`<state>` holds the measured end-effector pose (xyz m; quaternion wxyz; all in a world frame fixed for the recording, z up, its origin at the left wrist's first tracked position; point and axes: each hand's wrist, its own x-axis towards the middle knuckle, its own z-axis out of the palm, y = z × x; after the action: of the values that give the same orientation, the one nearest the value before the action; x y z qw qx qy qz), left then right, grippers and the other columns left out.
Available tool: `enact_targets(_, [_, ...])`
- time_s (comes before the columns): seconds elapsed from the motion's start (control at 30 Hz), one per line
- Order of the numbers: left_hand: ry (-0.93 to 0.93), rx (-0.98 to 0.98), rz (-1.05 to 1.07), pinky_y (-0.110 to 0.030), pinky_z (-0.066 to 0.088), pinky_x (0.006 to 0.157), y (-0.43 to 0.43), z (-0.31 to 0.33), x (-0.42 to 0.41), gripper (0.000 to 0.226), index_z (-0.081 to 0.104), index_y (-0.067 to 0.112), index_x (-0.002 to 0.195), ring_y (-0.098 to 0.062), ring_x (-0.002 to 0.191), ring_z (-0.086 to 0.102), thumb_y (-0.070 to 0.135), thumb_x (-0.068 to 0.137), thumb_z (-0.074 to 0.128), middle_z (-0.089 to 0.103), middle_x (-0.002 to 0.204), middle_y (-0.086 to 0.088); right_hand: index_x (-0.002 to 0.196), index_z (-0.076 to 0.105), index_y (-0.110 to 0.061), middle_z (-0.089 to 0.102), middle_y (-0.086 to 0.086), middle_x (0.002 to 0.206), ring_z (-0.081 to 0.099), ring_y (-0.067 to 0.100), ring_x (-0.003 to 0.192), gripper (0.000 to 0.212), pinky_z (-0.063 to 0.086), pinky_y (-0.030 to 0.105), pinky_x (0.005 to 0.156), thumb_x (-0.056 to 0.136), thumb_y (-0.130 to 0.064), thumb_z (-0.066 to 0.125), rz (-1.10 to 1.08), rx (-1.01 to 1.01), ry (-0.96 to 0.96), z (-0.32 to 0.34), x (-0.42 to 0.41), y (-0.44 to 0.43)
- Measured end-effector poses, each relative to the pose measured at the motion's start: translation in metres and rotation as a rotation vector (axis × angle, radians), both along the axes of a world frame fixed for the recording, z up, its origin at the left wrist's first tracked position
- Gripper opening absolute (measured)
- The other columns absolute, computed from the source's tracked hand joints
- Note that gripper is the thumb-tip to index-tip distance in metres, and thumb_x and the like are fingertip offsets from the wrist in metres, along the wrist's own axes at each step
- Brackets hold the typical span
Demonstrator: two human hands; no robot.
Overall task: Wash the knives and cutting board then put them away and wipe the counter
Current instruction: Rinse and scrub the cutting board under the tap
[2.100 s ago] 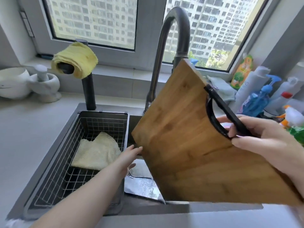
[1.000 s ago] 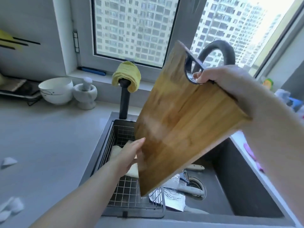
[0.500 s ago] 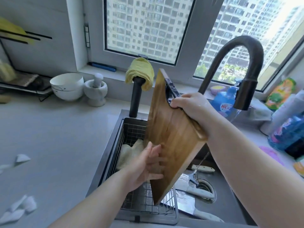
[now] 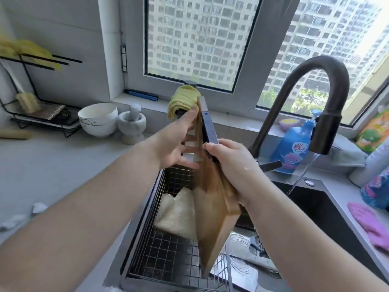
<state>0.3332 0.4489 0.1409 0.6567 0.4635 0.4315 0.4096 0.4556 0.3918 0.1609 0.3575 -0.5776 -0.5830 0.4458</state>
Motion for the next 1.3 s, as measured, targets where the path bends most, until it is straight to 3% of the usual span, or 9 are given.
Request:
enact_targets(0.13, [0.282, 0.051, 0.026, -0.033, 0.058, 0.054, -0.001, 0.022, 0.005, 0.047, 0.054, 0.011, 0.116, -0.022, 0.09, 0.064, 0.047, 0.085, 0.055, 0.064, 0.105, -0.011, 0.084, 0.055, -0.017, 0.056, 0.008, 0.091, 0.055, 0.021, 0.083, 0.015, 0.044, 0.031, 0.072, 0.093, -0.022, 0.044, 0.066, 0.103, -0.009, -0.014, -0.007, -0.01])
enact_targets(0.27, [0.512, 0.164, 0.117, -0.022, 0.055, 0.052, -0.008, 0.027, 0.012, 0.013, 0.055, 0.01, 0.09, -0.013, 0.065, 0.061, 0.023, 0.091, 0.053, 0.059, 0.074, -0.005, 0.106, 0.056, -0.019, 0.043, -0.01, 0.116, 0.044, 0.014, 0.116, 0.02, 0.041, 0.027, 0.095, 0.094, -0.027, 0.042, 0.159, 0.221, -0.072, -0.03, -0.009, -0.022])
enact_targets(0.37, [0.58, 0.205, 0.121, -0.02, 0.051, 0.045, -0.017, 0.028, 0.005, 0.015, 0.053, 0.012, 0.077, -0.013, 0.061, 0.057, 0.014, 0.091, 0.049, 0.054, 0.068, -0.003, 0.119, 0.056, -0.022, 0.038, -0.019, 0.123, 0.034, 0.008, 0.128, 0.029, 0.031, 0.03, 0.109, 0.093, -0.03, 0.046, 0.272, 0.238, -0.043, -0.039, -0.003, -0.032])
enact_targets(0.5, [0.531, 0.184, 0.095, -0.032, 0.056, 0.055, -0.038, 0.022, -0.021, 0.016, 0.056, 0.009, 0.081, -0.018, 0.073, 0.062, 0.007, 0.092, 0.045, 0.06, 0.076, -0.006, 0.121, 0.055, -0.027, 0.039, -0.021, 0.13, 0.035, -0.004, 0.124, 0.029, 0.029, 0.009, 0.095, 0.093, -0.029, 0.048, 0.31, 0.218, 0.065, -0.053, 0.008, -0.032])
enact_targets(0.7, [0.396, 0.074, 0.195, -0.034, 0.057, 0.051, -0.064, -0.002, -0.072, 0.021, 0.056, 0.004, 0.103, -0.022, 0.074, 0.063, 0.002, 0.094, 0.037, 0.058, 0.093, -0.015, 0.127, 0.051, -0.024, 0.038, -0.01, 0.143, 0.035, 0.008, 0.132, 0.033, 0.031, 0.027, 0.107, 0.094, -0.024, 0.048, 0.248, 0.135, -0.041, -0.091, 0.018, -0.002])
enact_targets(0.97, [0.258, -0.039, 0.357, -0.028, 0.055, 0.046, -0.051, -0.044, -0.118, 0.023, 0.058, 0.011, 0.091, -0.011, 0.055, 0.066, 0.012, 0.097, 0.036, 0.06, 0.086, -0.009, 0.146, 0.024, -0.011, 0.009, 0.007, 0.157, 0.01, 0.023, 0.145, 0.052, 0.014, 0.038, 0.116, 0.097, -0.015, 0.041, -0.129, -0.181, -0.218, -0.17, 0.069, 0.039])
enact_targets(1.07, [0.274, -0.065, 0.392, -0.026, 0.054, 0.045, -0.036, -0.061, -0.129, 0.025, 0.059, 0.016, 0.09, -0.009, 0.054, 0.066, 0.015, 0.098, 0.035, 0.061, 0.087, -0.006, 0.147, 0.016, -0.011, 0.018, 0.008, 0.155, 0.02, 0.026, 0.142, 0.054, 0.02, 0.04, 0.114, 0.098, -0.016, 0.038, -0.164, -0.371, -0.144, -0.194, 0.078, 0.039])
enact_targets(1.17, [0.28, -0.085, 0.412, -0.022, 0.051, 0.04, -0.02, -0.076, -0.132, 0.025, 0.057, 0.019, 0.089, -0.006, 0.049, 0.064, 0.017, 0.099, 0.034, 0.06, 0.085, -0.005, 0.145, 0.023, -0.012, 0.042, 0.01, 0.139, 0.042, 0.027, 0.125, 0.048, 0.033, 0.039, 0.106, 0.098, -0.013, 0.036, -0.131, -0.417, -0.14, -0.211, 0.073, 0.034])
enact_targets(1.3, [0.276, -0.108, 0.401, -0.02, 0.05, 0.039, 0.007, -0.089, -0.134, 0.026, 0.056, 0.022, 0.089, -0.004, 0.046, 0.063, 0.019, 0.1, 0.033, 0.062, 0.08, -0.002, 0.146, 0.013, -0.015, 0.036, 0.01, 0.145, 0.038, 0.028, 0.13, 0.052, 0.035, 0.034, 0.101, 0.098, -0.011, 0.033, -0.094, -0.371, -0.182, -0.219, 0.069, 0.032])
